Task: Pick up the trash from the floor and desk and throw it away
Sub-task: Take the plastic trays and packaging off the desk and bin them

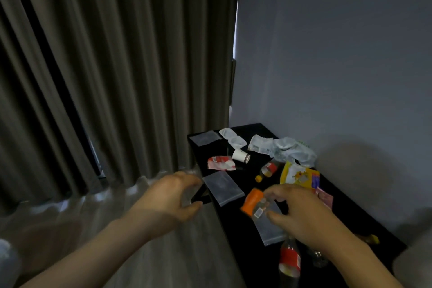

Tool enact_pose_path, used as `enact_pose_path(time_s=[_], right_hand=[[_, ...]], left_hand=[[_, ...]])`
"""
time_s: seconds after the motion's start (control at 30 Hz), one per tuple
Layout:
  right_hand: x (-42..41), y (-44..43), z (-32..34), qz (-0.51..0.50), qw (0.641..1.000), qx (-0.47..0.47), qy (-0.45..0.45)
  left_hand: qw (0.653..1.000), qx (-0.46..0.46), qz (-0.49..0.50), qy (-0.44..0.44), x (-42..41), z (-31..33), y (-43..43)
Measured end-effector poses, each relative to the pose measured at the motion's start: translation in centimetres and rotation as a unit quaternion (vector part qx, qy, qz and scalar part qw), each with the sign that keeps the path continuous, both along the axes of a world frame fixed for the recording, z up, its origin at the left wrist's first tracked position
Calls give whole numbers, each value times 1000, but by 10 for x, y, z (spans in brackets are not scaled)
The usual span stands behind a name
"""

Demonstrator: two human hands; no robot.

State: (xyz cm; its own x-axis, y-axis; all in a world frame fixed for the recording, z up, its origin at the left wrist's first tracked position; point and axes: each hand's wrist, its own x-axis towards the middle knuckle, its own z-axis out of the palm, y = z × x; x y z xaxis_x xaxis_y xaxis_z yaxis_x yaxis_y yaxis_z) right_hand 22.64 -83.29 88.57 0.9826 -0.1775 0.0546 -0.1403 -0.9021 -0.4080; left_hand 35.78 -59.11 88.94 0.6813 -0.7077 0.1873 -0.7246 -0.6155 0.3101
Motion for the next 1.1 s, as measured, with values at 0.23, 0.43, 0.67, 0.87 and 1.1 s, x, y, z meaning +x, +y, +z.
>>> enact_pose_path(time_s=[0.23,0.43,0.67,0.87,1.1], right_hand=[[63,-24,-14,-13,1000,1,19],[127,-38,-26,-37,999,9,13],[223,-38,-33,-68,998,0,-4],[304,-33,-34,-104,994,13,-14],[367,-37,-53,-156,985,65,25]], left_hand=[[1000,-5,-9,-3,63,-19,-22],[999,2,-41,16,133,-29,-42],[997,-5,-76,31,249,-33,-50],[994,-7,-103,45,353,-34,-51],[991,7,-117,64,433,-59,-67]])
